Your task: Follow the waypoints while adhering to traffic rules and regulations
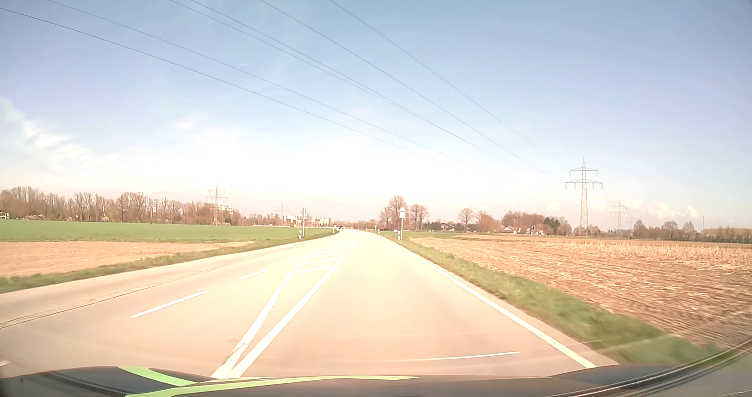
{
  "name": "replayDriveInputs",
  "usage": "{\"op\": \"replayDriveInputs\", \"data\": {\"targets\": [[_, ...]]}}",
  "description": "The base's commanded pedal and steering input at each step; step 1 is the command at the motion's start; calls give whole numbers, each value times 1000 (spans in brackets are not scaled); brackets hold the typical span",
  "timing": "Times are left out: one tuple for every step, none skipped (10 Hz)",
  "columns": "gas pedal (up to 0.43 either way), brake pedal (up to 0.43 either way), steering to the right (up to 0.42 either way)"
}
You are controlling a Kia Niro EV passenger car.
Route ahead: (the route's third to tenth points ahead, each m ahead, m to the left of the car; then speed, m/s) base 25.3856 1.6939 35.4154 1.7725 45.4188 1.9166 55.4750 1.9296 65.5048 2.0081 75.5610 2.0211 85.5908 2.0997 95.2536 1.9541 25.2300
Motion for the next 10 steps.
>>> {"op": "replayDriveInputs", "data": {"targets": [[209,0,0],[209,0,0],[209,0,-1],[220,0,-1],[220,0,-1],[220,0,-1],[220,0,-1],[220,0,-1],[220,0,-1],[228,0,-1]]}}
